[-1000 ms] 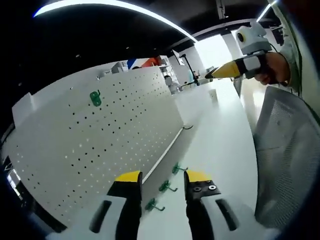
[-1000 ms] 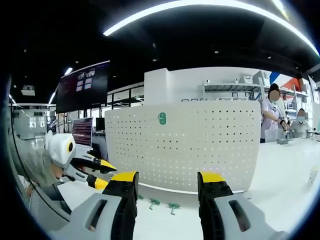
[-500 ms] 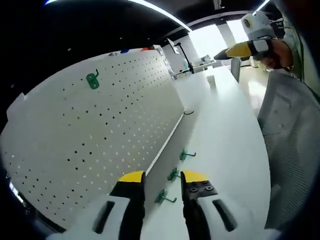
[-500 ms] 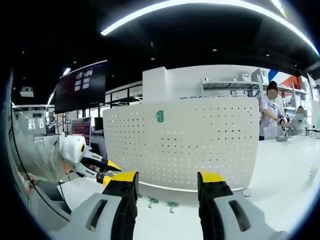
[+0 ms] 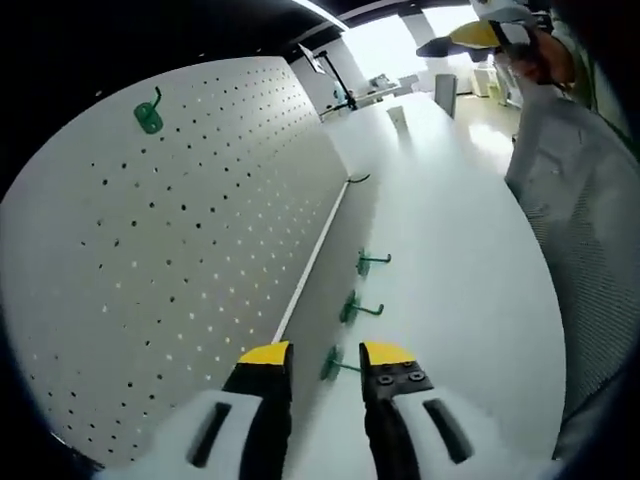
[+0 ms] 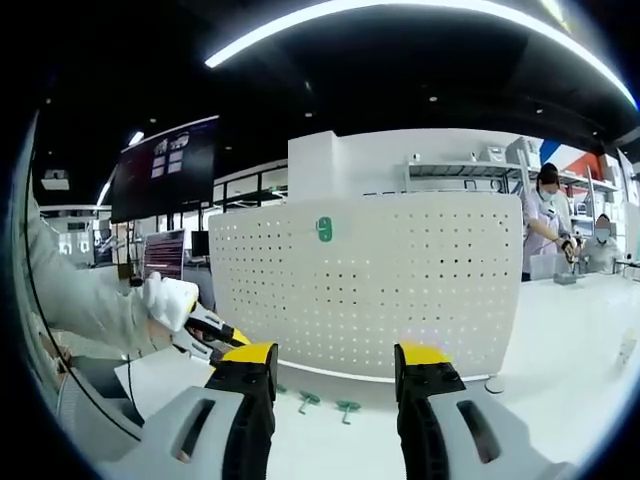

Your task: Insert the hook assembly into the mounting plate slot until the hook locks in place.

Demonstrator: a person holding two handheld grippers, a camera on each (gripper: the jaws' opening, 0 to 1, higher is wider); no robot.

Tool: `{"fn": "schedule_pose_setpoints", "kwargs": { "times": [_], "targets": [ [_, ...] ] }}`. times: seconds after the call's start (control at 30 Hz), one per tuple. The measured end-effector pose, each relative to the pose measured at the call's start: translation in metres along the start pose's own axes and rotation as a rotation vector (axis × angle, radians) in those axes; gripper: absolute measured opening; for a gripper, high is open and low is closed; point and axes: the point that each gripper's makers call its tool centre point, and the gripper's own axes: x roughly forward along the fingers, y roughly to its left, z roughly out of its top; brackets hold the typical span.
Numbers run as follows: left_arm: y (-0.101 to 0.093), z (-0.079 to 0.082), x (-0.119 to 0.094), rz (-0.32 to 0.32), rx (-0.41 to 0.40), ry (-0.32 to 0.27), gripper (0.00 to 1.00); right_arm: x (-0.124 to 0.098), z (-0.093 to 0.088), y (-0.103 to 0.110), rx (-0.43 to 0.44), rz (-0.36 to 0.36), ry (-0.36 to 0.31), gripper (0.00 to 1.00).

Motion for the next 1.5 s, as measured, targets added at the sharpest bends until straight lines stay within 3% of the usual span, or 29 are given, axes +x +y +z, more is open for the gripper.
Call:
{"fn": "schedule_pose_setpoints", "kwargs": {
  "times": [0.1,0.53,1.0,1.5],
  "targets": [
    [0.004,-0.006,0.006,-0.014,0.001,0.013,0.27,0.000,0.000,0.000,-0.003,-0.002,0.002,0.45],
    [0.010,-0.006,0.024,-0.066,0.023,0.028,0.22,0.001,-0.005,0.001,0.002,-0.004,0.018,0.45],
    [0.005,-0.035,0.046,-0.149,0.040,0.102,0.17,0.005,-0.012,-0.005,0.014,-0.019,0.039,0.44],
    [0.003,-0.048,0.057,-0.212,0.074,0.144,0.15,0.008,-0.019,-0.006,0.027,-0.023,0.060,0.44]
  ]
}}
